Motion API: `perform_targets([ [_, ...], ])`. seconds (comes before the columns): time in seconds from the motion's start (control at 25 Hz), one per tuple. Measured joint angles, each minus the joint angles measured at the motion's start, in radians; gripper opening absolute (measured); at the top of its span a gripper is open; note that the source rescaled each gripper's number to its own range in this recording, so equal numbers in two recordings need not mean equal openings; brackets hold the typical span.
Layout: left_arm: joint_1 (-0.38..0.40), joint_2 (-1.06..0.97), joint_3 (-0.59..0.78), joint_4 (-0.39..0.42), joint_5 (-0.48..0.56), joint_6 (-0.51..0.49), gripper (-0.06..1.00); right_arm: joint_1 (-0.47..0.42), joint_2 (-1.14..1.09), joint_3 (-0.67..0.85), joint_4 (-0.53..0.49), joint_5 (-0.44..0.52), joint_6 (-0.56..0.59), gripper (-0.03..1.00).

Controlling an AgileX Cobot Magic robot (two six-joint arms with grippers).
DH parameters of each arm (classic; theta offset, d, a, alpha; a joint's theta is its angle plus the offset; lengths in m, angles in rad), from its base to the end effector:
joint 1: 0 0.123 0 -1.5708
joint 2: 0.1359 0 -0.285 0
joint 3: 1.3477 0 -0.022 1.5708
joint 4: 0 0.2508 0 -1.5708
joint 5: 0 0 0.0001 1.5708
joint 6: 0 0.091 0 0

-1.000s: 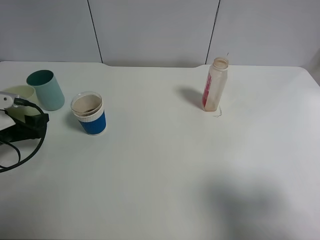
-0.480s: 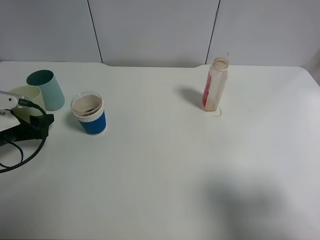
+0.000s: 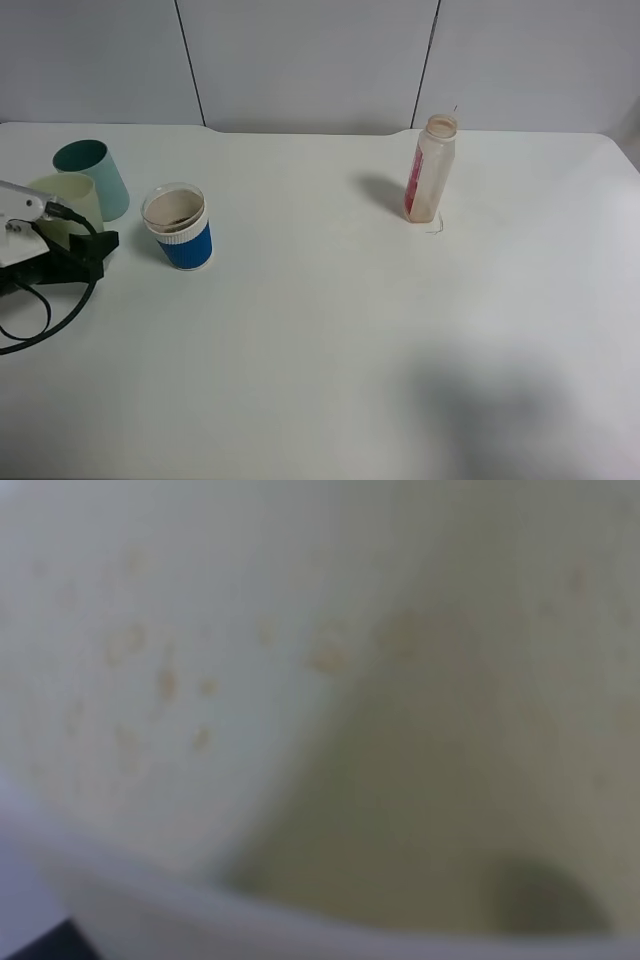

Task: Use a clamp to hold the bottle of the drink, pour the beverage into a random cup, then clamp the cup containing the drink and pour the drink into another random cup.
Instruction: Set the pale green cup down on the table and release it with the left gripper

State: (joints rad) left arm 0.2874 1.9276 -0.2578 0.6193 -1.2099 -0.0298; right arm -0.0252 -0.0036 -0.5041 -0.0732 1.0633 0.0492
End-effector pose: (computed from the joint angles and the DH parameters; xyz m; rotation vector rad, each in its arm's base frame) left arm 0.2276 0.0158 0.0900 0.2888 1.9277 -0.2465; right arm -0.0062 -0.0057 0.2784 0.0796 2.0362 -0.0725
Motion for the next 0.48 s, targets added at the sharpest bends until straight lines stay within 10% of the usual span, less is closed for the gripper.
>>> perform_targets([
  [0.48,-0.11,0.112,-0.109,-0.004,0.0,0.0,0.01,0.0,0.0,0.0,0.0,0.0,0.0,0.98],
])
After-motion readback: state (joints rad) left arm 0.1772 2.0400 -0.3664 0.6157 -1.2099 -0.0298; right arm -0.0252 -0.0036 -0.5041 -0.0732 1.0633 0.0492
